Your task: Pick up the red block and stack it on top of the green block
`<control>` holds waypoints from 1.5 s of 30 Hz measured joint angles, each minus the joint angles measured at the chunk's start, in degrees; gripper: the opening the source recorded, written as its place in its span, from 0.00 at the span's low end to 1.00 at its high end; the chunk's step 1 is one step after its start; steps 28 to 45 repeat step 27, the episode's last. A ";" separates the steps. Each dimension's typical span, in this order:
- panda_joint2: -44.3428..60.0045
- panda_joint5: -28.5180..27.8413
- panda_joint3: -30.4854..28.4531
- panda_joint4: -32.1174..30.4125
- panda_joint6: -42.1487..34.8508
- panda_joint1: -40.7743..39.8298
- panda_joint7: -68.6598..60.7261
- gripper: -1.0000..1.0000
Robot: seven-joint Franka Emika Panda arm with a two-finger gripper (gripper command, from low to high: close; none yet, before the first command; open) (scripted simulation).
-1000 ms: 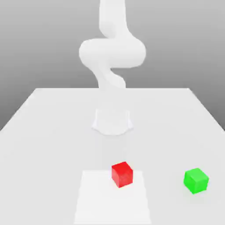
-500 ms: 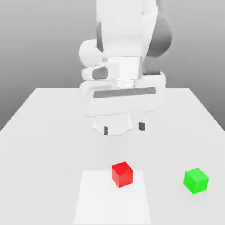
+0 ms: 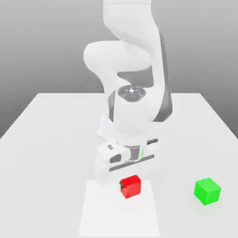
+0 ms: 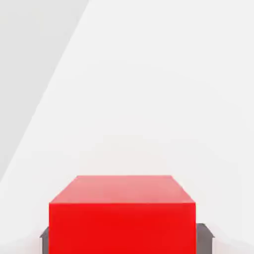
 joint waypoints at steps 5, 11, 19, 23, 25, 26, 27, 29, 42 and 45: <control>-4.97 -1.08 -0.31 -0.71 -4.25 0.04 0.73 0.00; -14.00 -2.17 1.37 0.19 -14.17 3.53 2.36 0.00; -8.26 -2.78 9.77 14.04 -22.32 20.99 8.01 0.00; -0.50 -5.50 8.45 15.21 -15.82 21.46 10.28 0.00; 0.93 -6.06 8.11 15.30 -14.49 21.69 10.71 1.00; 0.93 -6.06 8.11 15.30 -14.49 21.69 10.71 1.00; 0.93 -6.06 8.11 15.30 -14.49 21.69 10.71 1.00; 0.93 -6.06 8.11 15.30 -14.49 21.69 10.71 1.00; 0.93 -6.06 8.11 15.30 -14.49 21.69 10.71 1.00; 0.93 -6.06 8.11 15.30 -14.49 21.69 10.71 1.00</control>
